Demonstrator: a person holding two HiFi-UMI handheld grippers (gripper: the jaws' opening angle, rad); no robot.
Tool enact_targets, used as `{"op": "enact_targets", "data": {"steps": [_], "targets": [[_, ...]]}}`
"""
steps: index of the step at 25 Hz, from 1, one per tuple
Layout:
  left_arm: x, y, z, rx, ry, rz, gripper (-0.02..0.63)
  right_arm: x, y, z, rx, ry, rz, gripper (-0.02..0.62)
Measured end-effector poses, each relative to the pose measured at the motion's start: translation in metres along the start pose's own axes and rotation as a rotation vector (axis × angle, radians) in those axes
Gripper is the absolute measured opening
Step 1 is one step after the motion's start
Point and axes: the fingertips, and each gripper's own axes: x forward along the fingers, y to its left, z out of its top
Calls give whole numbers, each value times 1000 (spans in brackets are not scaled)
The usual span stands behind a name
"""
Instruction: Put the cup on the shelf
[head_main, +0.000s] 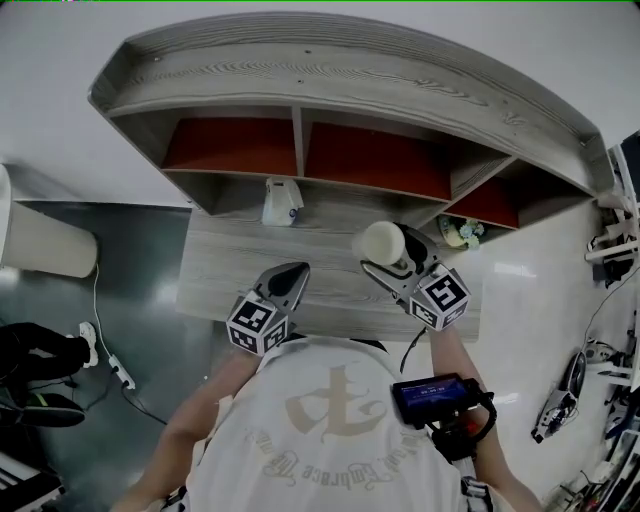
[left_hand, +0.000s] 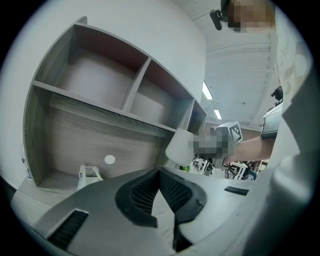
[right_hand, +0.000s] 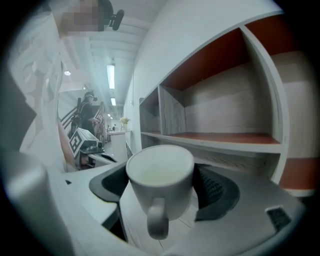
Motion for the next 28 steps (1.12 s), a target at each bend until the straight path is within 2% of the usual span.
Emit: {"op": "enact_targets", "data": {"steps": [14, 20, 28], "targets": [[-9, 3, 4, 0, -15, 9, 2, -1, -20, 95, -64, -120, 54, 411], [-11, 2, 3, -4, -22, 14, 2, 16, -39, 117, -64, -101, -15, 411], [-22, 9, 2, -17, -26, 50, 2, 41, -80, 129, 12, -61, -158, 411]]}}
